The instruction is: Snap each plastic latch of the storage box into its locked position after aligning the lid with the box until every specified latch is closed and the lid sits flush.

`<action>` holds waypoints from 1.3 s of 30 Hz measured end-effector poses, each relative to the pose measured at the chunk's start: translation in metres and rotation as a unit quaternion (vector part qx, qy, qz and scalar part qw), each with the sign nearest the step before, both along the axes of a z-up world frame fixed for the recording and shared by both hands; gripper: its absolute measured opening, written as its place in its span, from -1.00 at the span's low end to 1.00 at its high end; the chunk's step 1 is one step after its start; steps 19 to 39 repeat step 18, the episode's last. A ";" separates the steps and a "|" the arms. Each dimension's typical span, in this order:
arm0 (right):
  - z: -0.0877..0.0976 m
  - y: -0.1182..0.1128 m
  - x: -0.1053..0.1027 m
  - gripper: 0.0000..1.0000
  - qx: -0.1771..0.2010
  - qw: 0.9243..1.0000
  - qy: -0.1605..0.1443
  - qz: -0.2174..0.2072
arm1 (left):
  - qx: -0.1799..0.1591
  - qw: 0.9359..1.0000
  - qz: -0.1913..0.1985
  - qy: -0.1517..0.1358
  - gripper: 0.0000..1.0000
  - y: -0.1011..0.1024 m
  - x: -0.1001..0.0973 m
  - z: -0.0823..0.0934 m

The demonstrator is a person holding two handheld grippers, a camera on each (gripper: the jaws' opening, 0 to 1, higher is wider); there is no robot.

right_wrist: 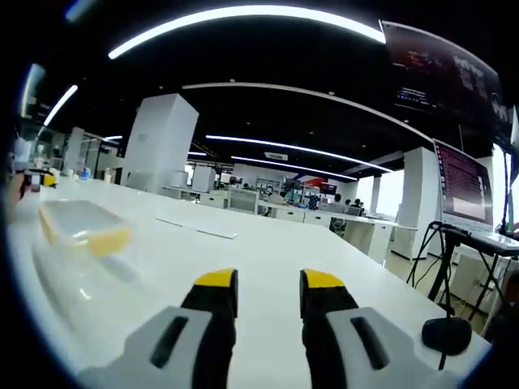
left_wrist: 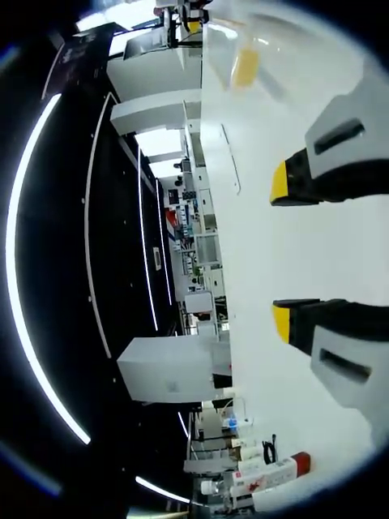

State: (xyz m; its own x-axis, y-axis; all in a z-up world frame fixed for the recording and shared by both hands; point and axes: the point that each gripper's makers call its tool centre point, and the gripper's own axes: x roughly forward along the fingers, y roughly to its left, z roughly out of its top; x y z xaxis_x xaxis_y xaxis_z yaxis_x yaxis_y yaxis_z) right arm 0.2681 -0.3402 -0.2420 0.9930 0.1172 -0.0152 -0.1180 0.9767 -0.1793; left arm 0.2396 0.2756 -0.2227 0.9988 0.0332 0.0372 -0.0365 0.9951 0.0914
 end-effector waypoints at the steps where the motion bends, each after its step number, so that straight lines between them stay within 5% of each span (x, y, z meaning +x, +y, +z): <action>1: 0.000 0.000 0.000 -0.42 0.000 1.000 0.000 0.000 | 0.000 1.000 0.000 0.000 -0.07 0.000 0.000 0.000; 11: 0.019 0.009 -0.006 -0.43 -0.003 0.999 -0.051 0.019 | -0.001 1.000 -0.002 -0.015 -0.07 -0.002 -0.001 0.006; 39: 0.017 0.009 -0.005 -0.43 -0.007 0.999 -0.046 0.020 | 0.000 1.000 0.000 -0.016 -0.07 -0.001 -0.002 0.006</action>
